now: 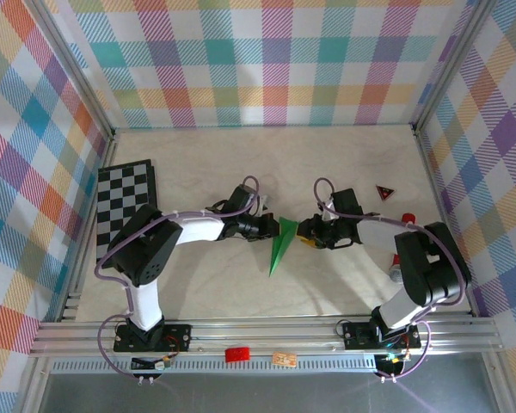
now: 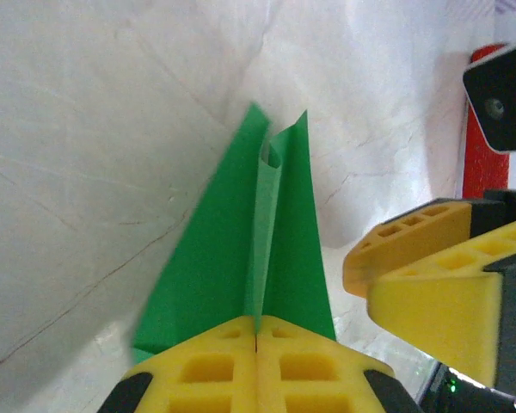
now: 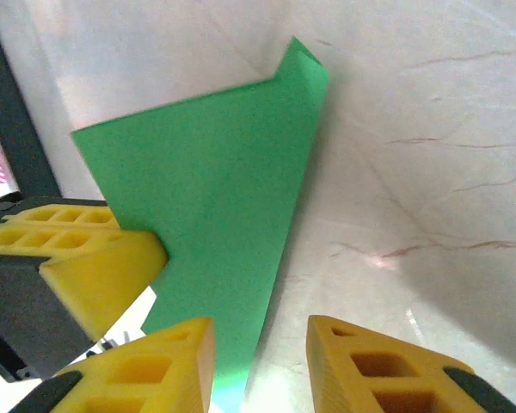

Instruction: Fold a paper plane with a square sheet of paper (pick it up from the middle)

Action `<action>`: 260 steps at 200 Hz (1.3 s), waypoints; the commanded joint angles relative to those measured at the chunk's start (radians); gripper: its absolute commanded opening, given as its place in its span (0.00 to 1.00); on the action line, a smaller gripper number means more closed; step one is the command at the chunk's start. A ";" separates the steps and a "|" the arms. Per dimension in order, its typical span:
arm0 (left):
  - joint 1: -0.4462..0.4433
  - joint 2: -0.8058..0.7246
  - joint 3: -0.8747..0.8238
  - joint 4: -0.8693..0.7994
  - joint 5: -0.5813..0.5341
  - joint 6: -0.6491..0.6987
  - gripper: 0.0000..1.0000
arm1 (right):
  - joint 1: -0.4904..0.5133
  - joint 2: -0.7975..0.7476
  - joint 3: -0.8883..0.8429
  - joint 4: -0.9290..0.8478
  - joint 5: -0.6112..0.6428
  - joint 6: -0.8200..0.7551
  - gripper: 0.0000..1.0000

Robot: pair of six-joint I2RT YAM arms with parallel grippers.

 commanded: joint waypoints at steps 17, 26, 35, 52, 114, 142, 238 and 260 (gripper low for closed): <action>-0.019 -0.118 -0.024 -0.058 -0.222 0.065 0.03 | 0.015 -0.047 -0.002 0.038 -0.068 0.095 0.38; -0.022 -0.127 -0.032 -0.059 -0.259 0.067 0.03 | 0.028 -0.038 0.013 0.035 -0.074 0.092 0.39; -0.023 -0.133 -0.039 -0.061 -0.282 0.064 0.02 | 0.041 -0.027 0.028 0.030 -0.071 0.096 0.39; -0.032 -0.140 -0.040 -0.075 -0.308 0.066 0.02 | 0.070 -0.008 0.049 0.042 -0.065 0.110 0.42; -0.069 -0.144 -0.010 -0.145 -0.364 0.103 0.03 | 0.138 0.066 0.114 0.068 -0.035 0.160 0.51; -0.078 -0.152 -0.009 -0.153 -0.377 0.102 0.02 | 0.154 0.111 0.145 0.050 -0.020 0.167 0.51; -0.091 -0.160 -0.006 -0.197 -0.400 0.117 0.04 | 0.158 0.149 0.160 -0.052 0.019 0.111 0.30; -0.095 -0.154 0.002 -0.210 -0.394 0.121 0.05 | 0.158 0.153 0.163 -0.053 0.014 0.109 0.23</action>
